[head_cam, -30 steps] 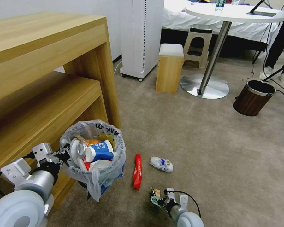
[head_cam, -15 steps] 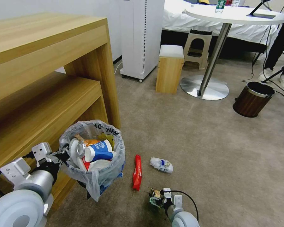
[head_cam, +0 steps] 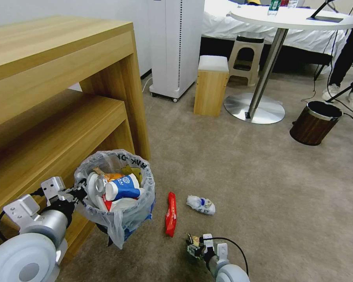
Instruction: Pick up the trash bin and place the garbage on the floor into it.
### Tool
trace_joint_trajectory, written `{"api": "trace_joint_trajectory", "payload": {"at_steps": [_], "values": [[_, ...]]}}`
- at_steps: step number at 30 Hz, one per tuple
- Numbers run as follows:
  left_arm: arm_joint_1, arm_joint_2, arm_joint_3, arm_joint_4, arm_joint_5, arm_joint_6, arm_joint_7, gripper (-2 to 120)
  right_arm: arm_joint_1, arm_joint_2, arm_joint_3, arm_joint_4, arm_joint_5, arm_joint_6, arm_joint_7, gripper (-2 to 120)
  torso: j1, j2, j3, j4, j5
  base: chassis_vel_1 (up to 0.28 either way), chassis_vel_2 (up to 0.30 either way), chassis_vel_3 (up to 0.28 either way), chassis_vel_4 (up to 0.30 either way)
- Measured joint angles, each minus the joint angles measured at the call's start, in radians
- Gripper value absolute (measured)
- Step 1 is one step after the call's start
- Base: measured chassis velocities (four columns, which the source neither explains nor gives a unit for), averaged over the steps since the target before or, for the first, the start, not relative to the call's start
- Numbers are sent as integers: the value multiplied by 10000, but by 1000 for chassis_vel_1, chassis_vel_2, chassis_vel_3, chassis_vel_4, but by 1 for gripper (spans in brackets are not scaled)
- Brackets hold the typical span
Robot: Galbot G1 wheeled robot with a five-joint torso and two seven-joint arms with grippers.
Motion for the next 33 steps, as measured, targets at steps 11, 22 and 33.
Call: {"api": "trace_joint_trajectory", "payload": {"at_steps": [11,22,33], "values": [[-49,-55,66,72,29,-14,7,2,-82,-182,-87,170,22,-376,104,21,0,0,-1,4,-3,0,0,0,0],[-53,-103,84,95,73,-37,13,2,-120,-339,-203,339,-104,-323,-113,0,0,0,-1,2,-4,0,0,0,0],[-154,-37,190,256,88,-56,17,2,-217,-1086,230,1587,-58,265,-459,0,0,-4,1,0,3,0,0,0,0]]}}
